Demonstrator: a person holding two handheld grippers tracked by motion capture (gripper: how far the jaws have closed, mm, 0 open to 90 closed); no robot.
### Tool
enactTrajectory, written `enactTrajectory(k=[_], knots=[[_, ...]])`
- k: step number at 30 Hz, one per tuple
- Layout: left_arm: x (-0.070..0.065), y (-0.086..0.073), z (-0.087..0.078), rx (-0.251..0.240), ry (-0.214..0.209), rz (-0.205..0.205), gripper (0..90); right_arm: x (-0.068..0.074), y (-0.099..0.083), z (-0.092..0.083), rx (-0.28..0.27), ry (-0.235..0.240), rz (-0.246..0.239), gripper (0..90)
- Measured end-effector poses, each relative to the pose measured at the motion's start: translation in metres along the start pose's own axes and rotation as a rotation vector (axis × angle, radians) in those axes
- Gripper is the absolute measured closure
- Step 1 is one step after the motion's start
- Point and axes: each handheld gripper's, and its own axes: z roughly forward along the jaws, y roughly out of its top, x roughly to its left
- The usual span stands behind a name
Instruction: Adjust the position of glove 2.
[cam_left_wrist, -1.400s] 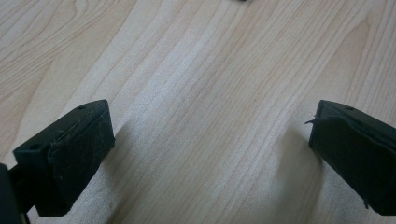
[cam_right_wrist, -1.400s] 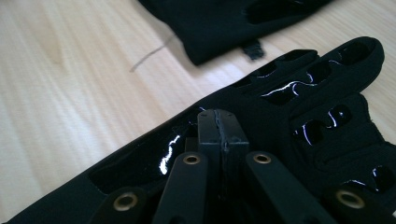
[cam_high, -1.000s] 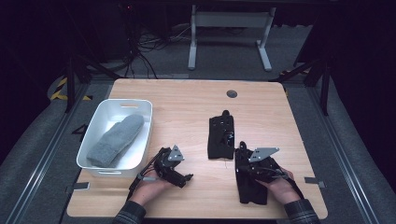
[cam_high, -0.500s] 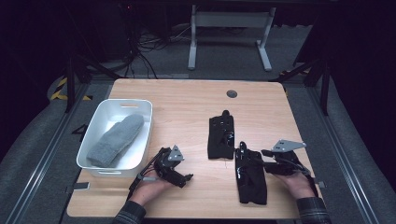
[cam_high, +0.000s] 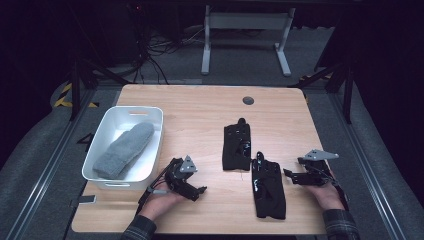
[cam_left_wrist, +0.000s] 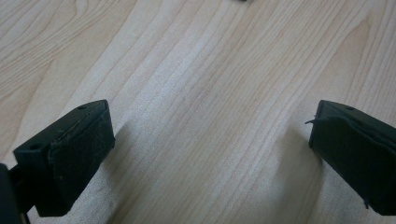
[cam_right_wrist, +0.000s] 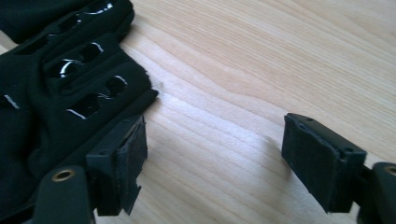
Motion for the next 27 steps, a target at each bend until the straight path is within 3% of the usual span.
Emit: enactTrajectory(k=[5, 7, 12, 19, 27], knots=[[0.001, 0.002, -0.001, 0.015, -0.004, 0.002, 1.7, -0.003, -0.003, 0.001, -0.025, 0.006, 0.015, 18.8], [0.001, 0.006, -0.002, 0.032, -0.014, -0.022, 3.5, -0.004, -0.003, 0.002, -0.022, 0.007, 0.016, 17.3], [0.003, 0.015, -0.005, -0.005, -0.043, -0.043, 9.3, -0.003, -0.003, 0.002, -0.016, 0.001, 0.015, 15.5], [0.009, 0.042, -0.001, -0.049, -0.094, -0.054, 27.4, -0.003, -0.003, 0.002, -0.016, 0.0, 0.015, 15.4], [0.013, 0.069, 0.011, -0.067, -0.116, -0.018, 56.0, -0.004, -0.003, 0.002, -0.016, 0.001, 0.015, 15.4]])
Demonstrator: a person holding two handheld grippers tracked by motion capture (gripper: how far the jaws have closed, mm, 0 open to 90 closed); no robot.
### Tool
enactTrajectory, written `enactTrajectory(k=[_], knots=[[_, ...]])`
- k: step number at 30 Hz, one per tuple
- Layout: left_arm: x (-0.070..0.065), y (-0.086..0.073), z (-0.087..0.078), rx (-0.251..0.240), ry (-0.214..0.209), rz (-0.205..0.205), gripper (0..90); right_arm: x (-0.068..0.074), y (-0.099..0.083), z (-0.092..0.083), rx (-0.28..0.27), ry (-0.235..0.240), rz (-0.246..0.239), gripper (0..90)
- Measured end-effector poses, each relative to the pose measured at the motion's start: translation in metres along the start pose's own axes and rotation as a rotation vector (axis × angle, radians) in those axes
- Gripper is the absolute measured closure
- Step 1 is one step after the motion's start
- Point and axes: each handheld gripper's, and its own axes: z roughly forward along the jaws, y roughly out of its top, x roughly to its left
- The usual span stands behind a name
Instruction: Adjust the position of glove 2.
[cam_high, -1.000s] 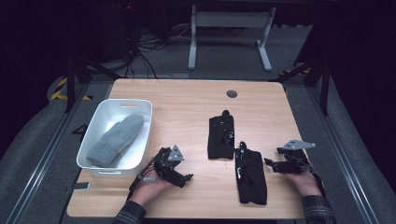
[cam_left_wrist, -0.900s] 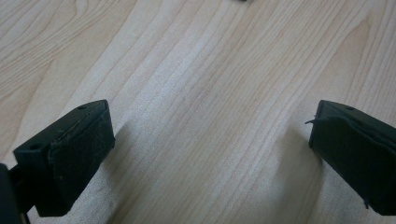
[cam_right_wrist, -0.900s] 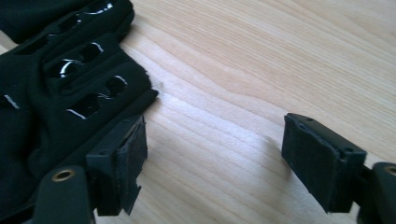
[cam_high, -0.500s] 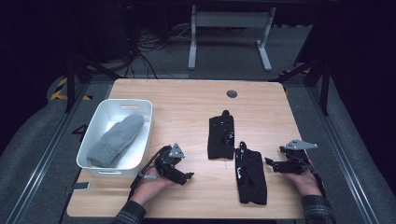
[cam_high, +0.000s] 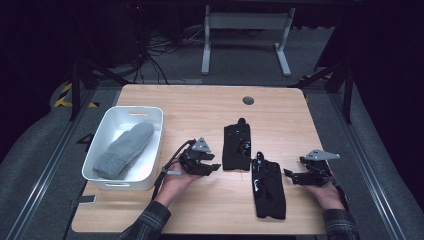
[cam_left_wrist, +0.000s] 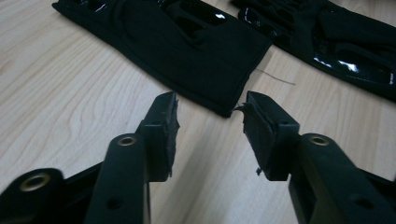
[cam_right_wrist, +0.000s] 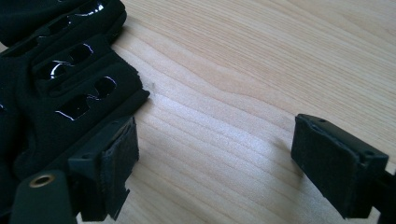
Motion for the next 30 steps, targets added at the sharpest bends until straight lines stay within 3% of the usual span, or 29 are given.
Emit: enactTrajectory(k=[4, 12, 22, 30], knots=[[0.004, 0.011, 0.011, -0.017, -0.012, 0.005, 68.2, 0.0, 0.0, 0.0, 0.0, 0.0, 0.0, 15.4], [0.011, 0.036, 0.035, 0.012, -0.041, 0.034, 89.4, 0.0, 0.0, 0.0, 0.0, 0.003, 0.001, 15.4], [0.02, 0.062, 0.059, 0.021, -0.04, 0.039, 89.7, 0.0, 0.0, 0.0, 0.0, 0.004, 0.002, 15.4], [0.022, 0.066, 0.083, 0.045, -0.062, 0.033, 89.7, 0.0, 0.0, 0.0, 0.0, 0.005, 0.002, 15.4]])
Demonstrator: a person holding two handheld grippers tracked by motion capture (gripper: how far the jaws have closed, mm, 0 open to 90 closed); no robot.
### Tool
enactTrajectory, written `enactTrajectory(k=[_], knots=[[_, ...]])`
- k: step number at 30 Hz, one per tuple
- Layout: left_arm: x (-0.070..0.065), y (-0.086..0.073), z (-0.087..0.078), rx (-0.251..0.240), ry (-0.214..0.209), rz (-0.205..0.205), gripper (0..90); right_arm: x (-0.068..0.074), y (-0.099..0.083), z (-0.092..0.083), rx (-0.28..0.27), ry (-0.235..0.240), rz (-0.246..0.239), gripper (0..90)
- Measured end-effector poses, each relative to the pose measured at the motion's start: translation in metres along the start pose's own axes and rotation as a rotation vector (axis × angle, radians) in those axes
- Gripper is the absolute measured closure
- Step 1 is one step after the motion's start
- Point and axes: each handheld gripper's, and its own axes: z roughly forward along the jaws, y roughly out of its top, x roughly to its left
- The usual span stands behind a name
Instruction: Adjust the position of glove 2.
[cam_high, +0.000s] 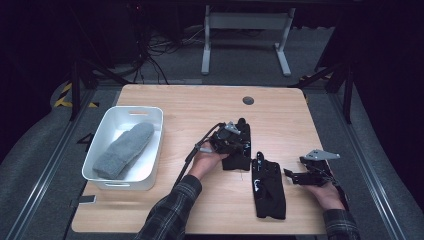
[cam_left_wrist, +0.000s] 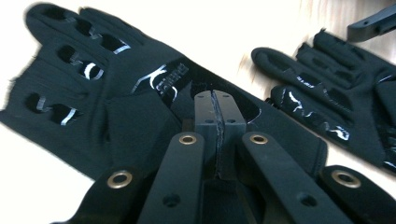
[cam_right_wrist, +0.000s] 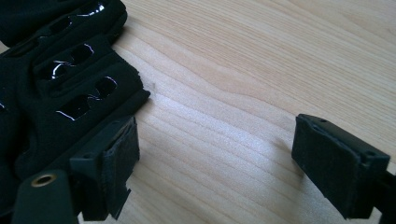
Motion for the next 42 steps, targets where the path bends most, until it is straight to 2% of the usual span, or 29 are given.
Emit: enactTrajectory(k=[2, 5, 10, 17, 29, 35, 42], knots=[[0.0, -0.002, 0.006, 0.019, -0.001, -0.006, 89.7, 0.0, 0.0, 0.0, 0.0, 0.0, 0.0, 15.4], [0.0, -0.004, 0.008, 0.014, -0.004, -0.018, 89.8, 0.0, 0.0, 0.0, 0.0, 0.0, 0.0, 15.4], [-0.001, -0.005, 0.005, 0.028, 0.0, -0.013, 89.9, 0.0, 0.0, 0.0, 0.0, 0.0, 0.0, 15.4], [-0.007, -0.016, -0.004, 0.031, 0.001, -0.014, 90.0, 0.0, 0.0, 0.0, -0.001, 0.001, 0.002, 15.5], [-0.026, -0.041, -0.023, 0.033, -0.052, -0.026, 90.0, 0.0, 0.0, 0.0, -0.001, 0.001, 0.002, 15.5], [-0.042, -0.055, -0.033, 0.042, -0.069, -0.007, 90.0, 0.0, 0.0, 0.0, 0.0, -0.001, 0.001, 15.5], [-0.055, -0.071, -0.044, 0.028, -0.107, -0.012, 90.0, 0.0, 0.0, 0.0, -0.001, 0.0, 0.002, 15.5]])
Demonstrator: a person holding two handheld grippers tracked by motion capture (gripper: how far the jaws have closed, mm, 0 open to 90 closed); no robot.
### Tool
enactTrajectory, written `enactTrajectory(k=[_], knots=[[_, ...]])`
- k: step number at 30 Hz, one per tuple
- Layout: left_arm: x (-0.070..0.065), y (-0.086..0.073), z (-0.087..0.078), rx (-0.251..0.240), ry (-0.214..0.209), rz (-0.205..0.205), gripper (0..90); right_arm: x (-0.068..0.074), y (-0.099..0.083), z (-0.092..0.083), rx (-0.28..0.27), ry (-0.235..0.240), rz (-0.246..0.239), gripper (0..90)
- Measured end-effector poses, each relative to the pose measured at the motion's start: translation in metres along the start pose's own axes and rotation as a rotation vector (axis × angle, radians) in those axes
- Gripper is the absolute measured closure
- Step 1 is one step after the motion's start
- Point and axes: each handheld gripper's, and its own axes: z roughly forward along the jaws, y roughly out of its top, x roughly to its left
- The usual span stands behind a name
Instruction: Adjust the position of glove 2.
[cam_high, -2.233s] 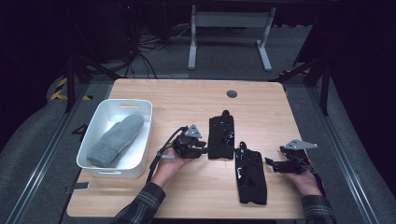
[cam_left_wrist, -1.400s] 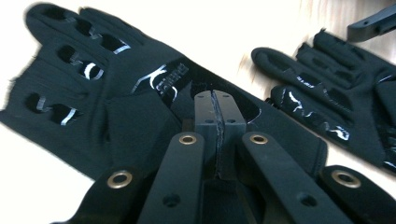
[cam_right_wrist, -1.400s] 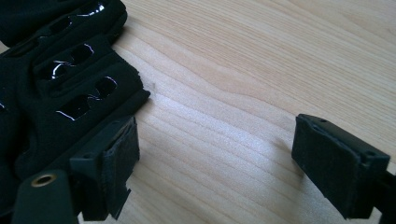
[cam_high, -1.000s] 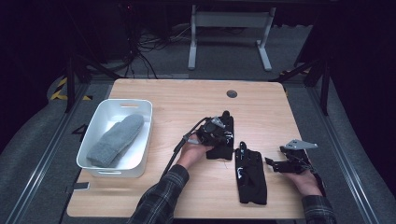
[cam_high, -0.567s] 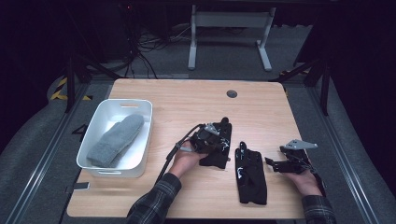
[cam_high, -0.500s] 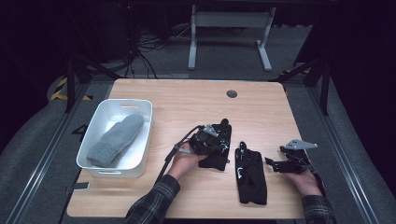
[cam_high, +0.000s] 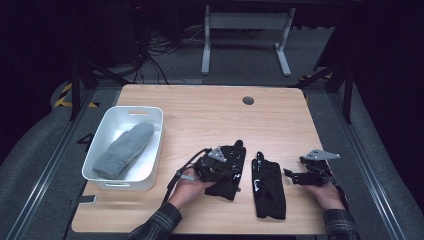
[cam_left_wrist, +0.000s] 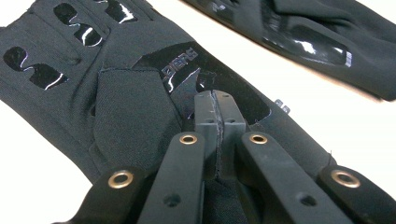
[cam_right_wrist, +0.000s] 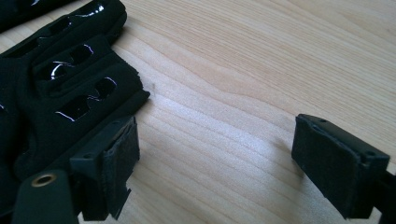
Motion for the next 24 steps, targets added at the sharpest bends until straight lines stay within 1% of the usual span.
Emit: enactTrajectory(k=[3, 5, 7, 11, 12, 13, 14, 16, 17, 18, 19, 21, 23, 24], knots=[[-0.005, -0.004, -0.003, 0.007, -0.013, -0.002, 90.0, 0.0, 0.0, 0.0, 0.0, 0.0, 0.001, 15.5], [-0.011, -0.006, -0.005, 0.017, -0.01, 0.004, 90.0, 0.0, 0.0, 0.0, 0.001, -0.002, 0.0, 15.5], [-0.015, -0.01, -0.005, 0.014, -0.024, 0.003, 90.0, 0.0, 0.0, 0.0, 0.001, -0.002, 0.0, 15.5], [-0.022, -0.013, -0.008, 0.025, -0.027, 0.009, 89.9, 0.0, 0.0, 0.0, 0.001, -0.003, 0.0, 15.5], [-0.022, -0.013, -0.008, 0.02, -0.025, 0.008, 89.6, 0.0, 0.0, 0.0, 0.001, -0.003, 0.0, 15.5], [-0.023, -0.013, -0.01, 0.003, -0.022, 0.001, 86.0, 0.0, 0.0, 0.0, 0.001, -0.003, 0.0, 15.5], [-0.022, -0.012, -0.012, -0.011, -0.014, -0.008, 80.2, 0.0, 0.0, 0.0, 0.001, -0.003, 0.0, 15.5], [-0.022, -0.011, -0.019, -0.052, 0.006, -0.016, 74.2, 0.0, 0.0, 0.0, 0.001, -0.006, 0.001, 15.9], [-0.021, -0.01, -0.022, -0.064, 0.02, -0.02, 70.2, 0.001, 0.0, 0.0, -0.001, -0.007, 0.002, 16.6], [-0.021, -0.009, -0.025, -0.069, 0.033, -0.026, 67.6, 0.001, 0.0, -0.001, -0.001, -0.008, 0.004, 19.2], [-0.02, -0.009, -0.028, -0.075, 0.054, -0.027, 66.0, 0.001, 0.0, -0.001, 0.002, -0.011, 0.005, 23.4], [-0.017, -0.01, -0.036, -0.076, 0.095, -0.041, 60.3, 0.003, 0.002, -0.004, 0.007, -0.01, 0.001, 33.3], [-0.01, -0.014, -0.042, -0.081, 0.122, -0.081, 56.6, 0.007, 0.003, -0.008, 0.003, 0.006, -0.002, 43.3], [-0.009, -0.016, -0.043, -0.076, 0.131, -0.093, 53.6, 0.009, 0.004, -0.012, 0.002, 0.012, -0.013, 49.3]])
